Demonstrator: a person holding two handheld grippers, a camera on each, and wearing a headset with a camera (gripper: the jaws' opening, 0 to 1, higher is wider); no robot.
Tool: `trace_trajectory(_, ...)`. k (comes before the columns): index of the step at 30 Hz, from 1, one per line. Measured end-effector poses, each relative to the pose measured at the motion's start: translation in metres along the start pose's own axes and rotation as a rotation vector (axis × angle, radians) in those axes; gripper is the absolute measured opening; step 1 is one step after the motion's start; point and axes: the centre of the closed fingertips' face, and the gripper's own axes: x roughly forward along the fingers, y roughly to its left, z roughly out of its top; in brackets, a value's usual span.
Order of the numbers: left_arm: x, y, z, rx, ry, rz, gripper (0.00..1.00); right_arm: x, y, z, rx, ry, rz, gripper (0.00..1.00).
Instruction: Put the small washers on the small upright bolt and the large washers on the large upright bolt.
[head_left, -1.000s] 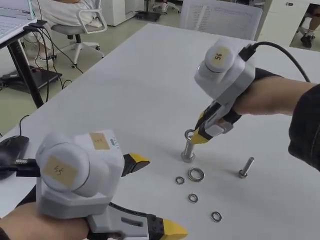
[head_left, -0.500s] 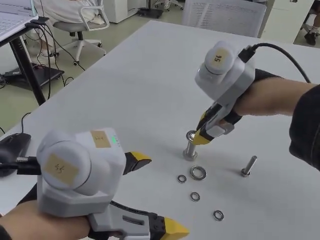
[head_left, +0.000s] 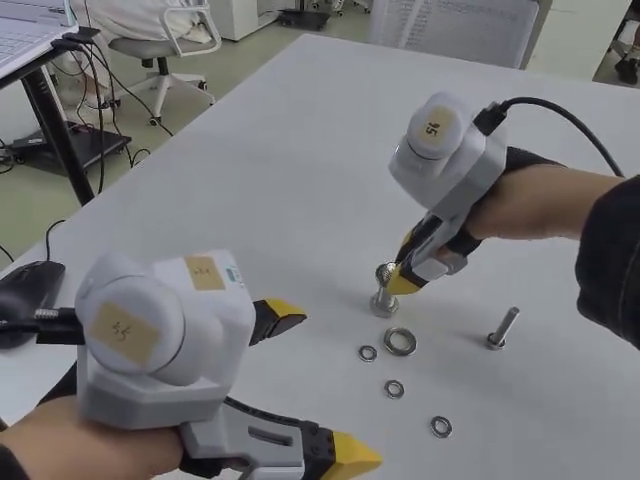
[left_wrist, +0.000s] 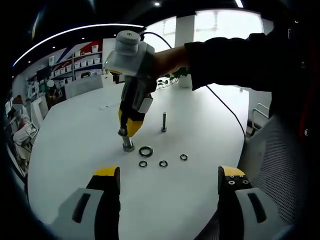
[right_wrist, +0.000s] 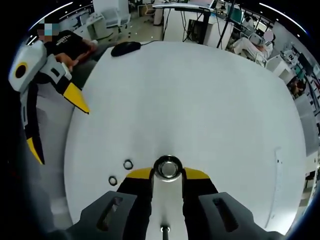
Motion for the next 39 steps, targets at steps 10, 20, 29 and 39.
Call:
trace_trajectory(10,-0.001,0.001,0.0,-0.001,0.0,0.004,0.8,0.013,0.001,-0.007,-0.018,0.032,-0.005,0.23)
trace_trajectory(20,-0.001,0.003,0.0,-0.002,0.0,0.007,0.8,0.024,0.002,-0.012,-0.026,0.059,-0.005,0.23)
trace_trajectory(29,-0.001,0.002,0.0,-0.005,-0.001,0.007,0.8,0.033,0.002,-0.016,-0.036,0.072,-0.008,0.23)
trace_trajectory(39,0.0,0.001,-0.001,-0.003,-0.002,0.005,0.8,0.034,0.002,-0.018,-0.042,0.081,-0.007,0.24)
